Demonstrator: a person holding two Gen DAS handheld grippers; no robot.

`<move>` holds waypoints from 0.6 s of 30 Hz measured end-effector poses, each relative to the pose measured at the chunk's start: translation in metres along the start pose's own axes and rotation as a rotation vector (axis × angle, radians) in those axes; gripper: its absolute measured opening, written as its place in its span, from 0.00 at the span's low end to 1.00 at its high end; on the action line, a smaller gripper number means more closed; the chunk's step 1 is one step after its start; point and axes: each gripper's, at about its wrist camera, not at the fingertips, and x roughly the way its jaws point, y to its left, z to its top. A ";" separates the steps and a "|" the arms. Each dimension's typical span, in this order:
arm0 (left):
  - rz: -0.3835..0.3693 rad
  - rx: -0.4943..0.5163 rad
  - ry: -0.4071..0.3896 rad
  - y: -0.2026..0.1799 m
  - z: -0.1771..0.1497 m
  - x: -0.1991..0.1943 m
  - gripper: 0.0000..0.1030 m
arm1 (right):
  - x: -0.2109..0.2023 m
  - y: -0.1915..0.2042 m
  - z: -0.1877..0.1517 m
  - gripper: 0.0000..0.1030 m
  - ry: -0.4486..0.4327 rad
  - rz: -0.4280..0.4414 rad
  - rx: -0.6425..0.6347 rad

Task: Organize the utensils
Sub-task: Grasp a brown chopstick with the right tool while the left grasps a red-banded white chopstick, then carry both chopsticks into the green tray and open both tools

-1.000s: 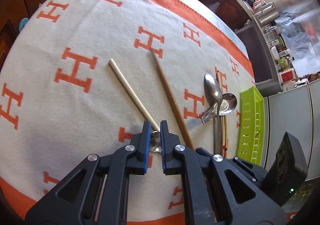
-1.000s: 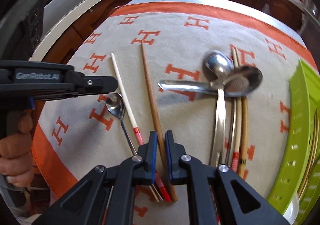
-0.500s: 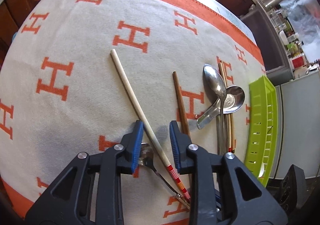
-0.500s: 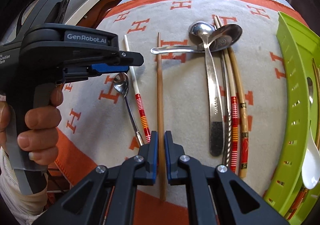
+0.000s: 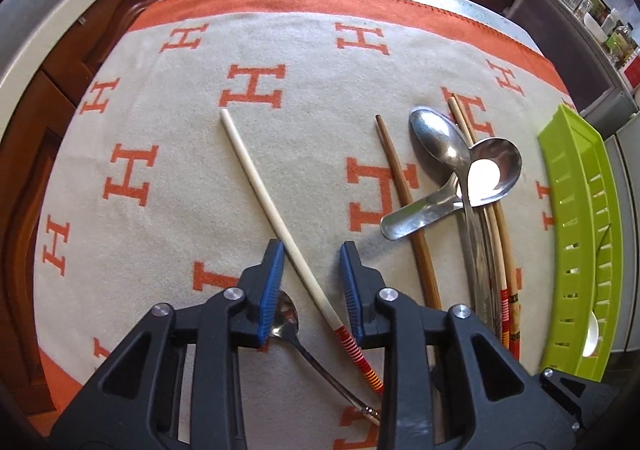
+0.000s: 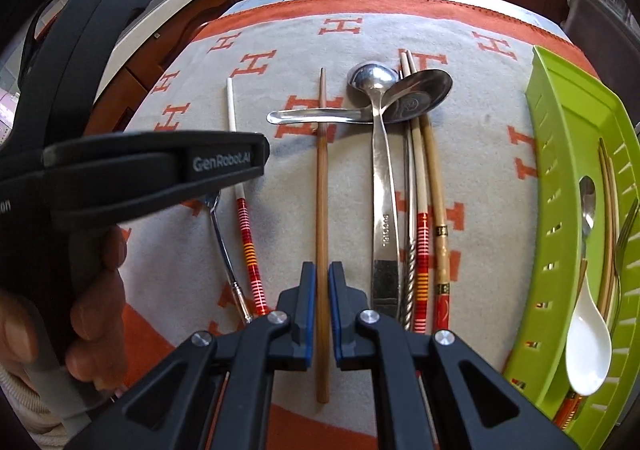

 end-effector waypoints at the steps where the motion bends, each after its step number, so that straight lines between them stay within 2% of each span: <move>1: 0.004 -0.012 -0.011 0.000 0.000 0.000 0.09 | 0.001 0.000 0.001 0.06 -0.001 0.003 0.002; 5: -0.059 -0.088 -0.008 0.015 0.000 -0.002 0.03 | 0.005 0.001 0.006 0.06 -0.006 0.014 -0.013; 9: -0.145 -0.183 0.023 0.034 -0.001 -0.002 0.03 | 0.001 0.005 0.001 0.06 -0.020 0.011 -0.069; 13: -0.201 -0.256 0.025 0.052 -0.003 -0.011 0.03 | -0.007 0.013 0.003 0.06 -0.042 0.056 -0.101; 18: -0.259 -0.305 -0.010 0.068 0.000 -0.037 0.03 | -0.024 0.018 0.003 0.06 -0.074 0.113 -0.090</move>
